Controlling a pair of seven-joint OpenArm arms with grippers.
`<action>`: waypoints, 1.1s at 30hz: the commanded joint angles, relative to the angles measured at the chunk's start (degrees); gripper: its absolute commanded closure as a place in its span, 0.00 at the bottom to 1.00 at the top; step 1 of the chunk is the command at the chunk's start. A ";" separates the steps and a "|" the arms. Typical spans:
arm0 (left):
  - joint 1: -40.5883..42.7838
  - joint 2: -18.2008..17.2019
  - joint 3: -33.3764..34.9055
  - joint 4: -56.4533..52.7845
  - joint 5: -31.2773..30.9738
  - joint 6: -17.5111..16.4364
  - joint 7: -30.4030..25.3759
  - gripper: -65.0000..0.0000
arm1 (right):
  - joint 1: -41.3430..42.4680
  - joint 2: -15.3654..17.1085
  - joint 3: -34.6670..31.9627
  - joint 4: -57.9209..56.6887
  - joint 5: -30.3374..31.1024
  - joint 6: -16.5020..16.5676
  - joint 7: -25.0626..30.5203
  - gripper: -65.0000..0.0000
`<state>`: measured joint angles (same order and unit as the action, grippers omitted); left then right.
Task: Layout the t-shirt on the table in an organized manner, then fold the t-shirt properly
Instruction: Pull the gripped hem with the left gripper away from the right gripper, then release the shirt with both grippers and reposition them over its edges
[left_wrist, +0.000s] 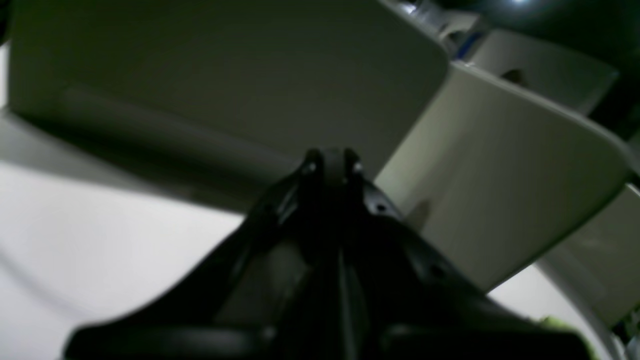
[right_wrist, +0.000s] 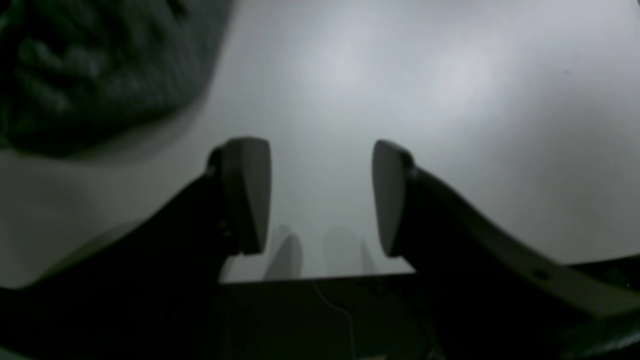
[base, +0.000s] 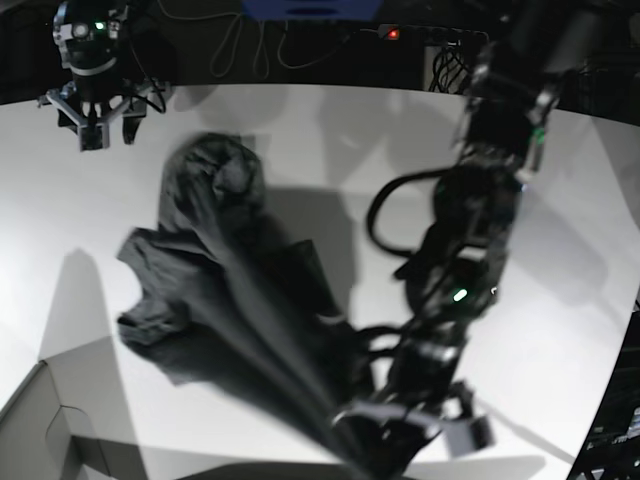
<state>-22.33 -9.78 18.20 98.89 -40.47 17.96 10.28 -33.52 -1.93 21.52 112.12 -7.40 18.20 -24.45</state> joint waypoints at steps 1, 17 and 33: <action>-0.84 -0.99 -1.01 2.51 -0.72 -0.42 -1.54 1.00 | 0.24 0.22 0.06 0.90 0.23 -0.31 1.11 0.49; 31.87 -9.08 -26.06 6.12 -2.74 -0.94 -1.45 0.84 | 8.51 0.13 -3.19 1.07 0.41 6.11 1.02 0.48; 40.66 -8.90 -34.24 7.61 -2.65 -0.94 -1.54 0.25 | 32.07 0.22 -11.45 -2.53 0.50 8.49 -22.63 0.38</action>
<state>18.68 -18.11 -15.73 105.45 -43.18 17.39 10.37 -2.22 -1.89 10.11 108.88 -7.03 26.94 -47.92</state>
